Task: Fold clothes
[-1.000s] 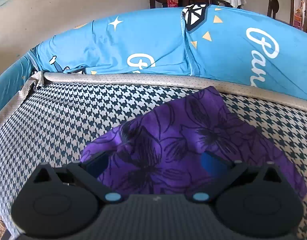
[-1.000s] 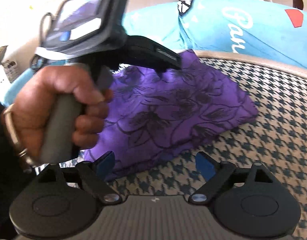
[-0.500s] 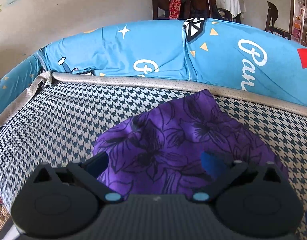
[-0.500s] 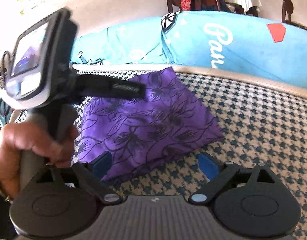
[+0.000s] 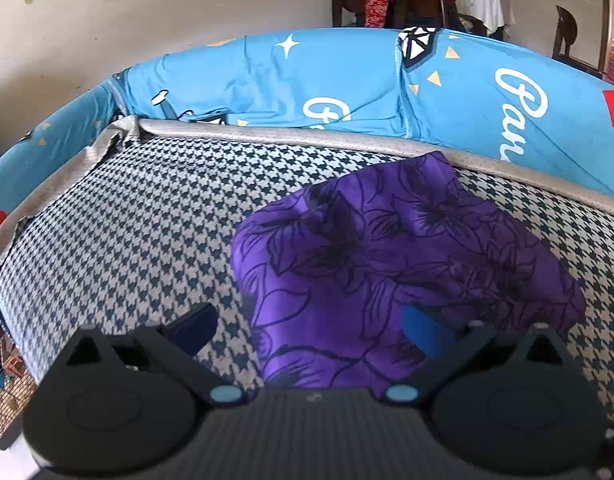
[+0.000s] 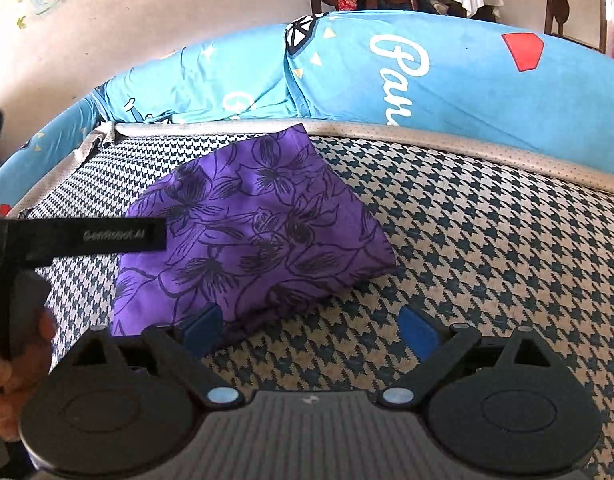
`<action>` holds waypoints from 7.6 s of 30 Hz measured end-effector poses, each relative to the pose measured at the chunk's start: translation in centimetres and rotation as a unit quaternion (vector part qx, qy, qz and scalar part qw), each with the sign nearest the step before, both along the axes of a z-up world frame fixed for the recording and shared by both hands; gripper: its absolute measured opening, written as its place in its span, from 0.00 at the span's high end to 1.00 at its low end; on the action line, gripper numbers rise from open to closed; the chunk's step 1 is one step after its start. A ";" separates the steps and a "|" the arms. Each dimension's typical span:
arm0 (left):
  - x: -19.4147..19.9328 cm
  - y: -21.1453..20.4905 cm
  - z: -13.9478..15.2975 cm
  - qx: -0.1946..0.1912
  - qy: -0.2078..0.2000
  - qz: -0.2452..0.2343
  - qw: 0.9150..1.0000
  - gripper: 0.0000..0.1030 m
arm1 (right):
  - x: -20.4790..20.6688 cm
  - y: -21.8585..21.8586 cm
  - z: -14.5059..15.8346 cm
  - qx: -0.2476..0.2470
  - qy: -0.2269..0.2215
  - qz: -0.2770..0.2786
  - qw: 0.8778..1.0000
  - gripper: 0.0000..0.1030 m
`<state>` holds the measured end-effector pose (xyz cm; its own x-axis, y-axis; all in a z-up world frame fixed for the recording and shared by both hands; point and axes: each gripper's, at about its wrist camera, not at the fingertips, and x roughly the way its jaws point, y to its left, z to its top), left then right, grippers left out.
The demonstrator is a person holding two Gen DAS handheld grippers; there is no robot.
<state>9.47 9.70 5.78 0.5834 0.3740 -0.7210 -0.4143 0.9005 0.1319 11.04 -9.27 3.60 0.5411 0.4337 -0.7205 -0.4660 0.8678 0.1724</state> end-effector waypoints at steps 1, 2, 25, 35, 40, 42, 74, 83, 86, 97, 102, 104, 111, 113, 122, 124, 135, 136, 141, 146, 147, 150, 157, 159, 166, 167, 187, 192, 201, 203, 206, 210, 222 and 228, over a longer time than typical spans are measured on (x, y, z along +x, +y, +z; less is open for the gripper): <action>-0.2 0.0 0.0 0.001 0.000 0.002 1.000 0.00 | 0.0 0.1 -0.1 -0.002 -0.001 0.002 1.000 0.07; -0.4 0.0 0.0 0.000 -0.001 0.004 1.000 0.00 | 0.0 0.2 -0.1 -0.005 -0.002 0.004 1.000 0.07; -5.4 0.6 -2.3 -0.074 0.018 0.052 0.996 0.00 | 0.1 0.7 -0.8 -0.046 -0.008 0.024 0.999 0.07; -6.4 -0.2 -2.5 -0.071 0.012 0.059 0.996 0.00 | -0.8 0.5 -0.5 -0.031 -0.026 0.057 0.998 0.06; -6.6 -0.6 -2.9 -0.073 0.017 0.062 0.995 0.00 | -0.9 0.8 -0.4 -0.050 -0.040 0.063 0.996 0.06; -6.7 -0.8 -3.1 -0.073 0.020 0.060 0.995 0.00 | -0.8 0.9 -0.4 -0.058 -0.043 0.062 0.995 0.06; -6.8 -1.5 -3.2 -0.072 0.024 0.058 0.995 0.00 | 0.5 -0.6 -0.9 -0.011 -0.001 0.037 0.999 0.01; -7.2 -1.7 -3.1 -0.073 0.023 0.057 0.995 0.00 | 0.7 -0.6 -1.0 -0.022 -0.001 0.029 0.999 0.01; -7.1 -1.8 -3.2 -0.072 0.026 0.057 0.995 0.00 | 0.4 -0.5 -0.8 -0.025 -0.007 0.037 0.999 0.01; -7.0 -2.4 -3.8 -0.069 0.036 0.050 0.996 0.00 | 0.2 -0.4 -0.2 -0.024 -0.012 0.044 0.999 0.01; -7.0 -2.5 -3.8 -0.069 0.037 0.049 0.996 0.00 | 0.3 -0.5 -0.1 -0.022 -0.011 0.043 0.999 0.01; -7.0 -2.6 -3.8 -0.068 0.036 0.049 0.996 0.00 | 0.2 -0.5 -0.1 -0.022 -0.012 0.044 0.999 0.01; -7.1 -2.6 -3.7 -0.068 0.035 0.051 0.996 0.00 | 0.2 -0.5 -0.1 -0.023 -0.013 0.045 0.999 0.01; -7.2 -2.6 -3.6 -0.068 0.034 0.050 0.996 0.00 | 0.3 -0.5 -0.2 -0.024 -0.011 0.045 0.999 0.01; -7.2 -2.7 -3.6 -0.067 0.034 0.052 0.996 0.00 | 0.3 -0.5 -0.3 -0.025 -0.011 0.045 0.999 0.01; -7.1 -2.7 -3.6 -0.067 0.034 0.053 0.996 0.00 | 0.3 -0.5 -0.3 -0.026 -0.011 0.044 0.999 0.01; -7.2 -2.7 -3.5 -0.068 0.033 0.053 0.996 0.00 | 0.3 -0.5 -0.3 -0.026 -0.010 0.044 0.999 0.01; -7.2 -2.7 -3.5 -0.068 0.033 0.053 0.996 0.00 | 0.3 -0.5 -0.3 -0.026 -0.010 0.044 0.999 0.01; -7.2 -2.8 -3.6 -0.067 0.034 0.052 0.996 0.00 | 0.3 -0.4 -0.3 -0.028 -0.010 0.045 0.999 0.01; -7.2 -2.9 -3.6 -0.062 0.034 0.051 0.996 0.00 | 0.2 -0.5 -0.3 -0.027 -0.011 0.045 0.999 0.01; -7.2 -2.8 -3.6 -0.063 0.035 0.052 0.996 0.00 | 0.2 -0.5 -0.3 -0.028 -0.011 0.045 0.999 0.01; -7.2 -2.8 -3.6 -0.062 0.033 0.053 0.996 0.00 | 0.2 -0.5 -0.3 -0.028 -0.011 0.044 0.999 0.01; -7.2 -2.6 -3.5 -0.061 0.031 0.055 0.996 0.00 | 0.4 -0.6 -0.3 -0.028 -0.011 0.043 0.999 0.01; -7.2 -2.6 -3.5 -0.060 0.031 0.055 0.996 0.00 | 0.4 -0.6 -0.4 -0.029 -0.010 0.043 0.999 0.01; -7.4 -2.6 -3.4 -0.061 0.029 0.053 0.996 0.00 | 0.6 -0.5 -0.8 -0.036 -0.006 0.042 0.998 0.01; -7.4 -2.7 -3.4 -0.061 0.029 0.053 0.996 0.00 | 0.6 -0.5 -0.8 -0.037 -0.006 0.042 0.998 0.01; -7.4 -2.8 -3.4 -0.057 0.032 0.051 0.997 0.00 | 0.6 -0.4 -0.9 -0.044 -0.007 0.041 0.998 0.01; -7.4 -2.9 -3.4 -0.057 0.032 0.051 0.997 0.00 | 0.6 -0.4 -0.9 -0.044 -0.007 0.041 0.998 0.01; -7.4 -2.9 -3.4 -0.055 0.033 0.051 0.997 0.00 | 0.6 -0.4 -0.9 -0.046 -0.006 0.041 0.998 0.01; -7.5 -2.9 -3.4 -0.055 0.033 0.050 0.997 0.00 | 0.5 -0.4 -0.9 -0.046 -0.006 0.041 0.998 0.01; -7.5 -2.9 -3.4 -0.054 0.032 0.051 0.997 0.00 | 0.5 -0.4 -0.9 -0.046 -0.006 0.041 0.998 0.01; -7.5 -2.9 -3.4 -0.054 0.033 0.052 0.997 0.00 | 0.5 -0.4 -0.9 -0.047 -0.006 0.040 0.998 0.01; -7.5 -3.0 -3.4 -0.051 0.035 0.050 0.997 0.00 | 0.5 -0.4 -0.8 -0.047 -0.008 0.041 0.998 0.01; -7.3 -3.1 -3.5 -0.051 0.036 0.050 0.997 0.00 | 0.5 -0.4 -0.8 -0.048 -0.009 0.042 0.998 0.01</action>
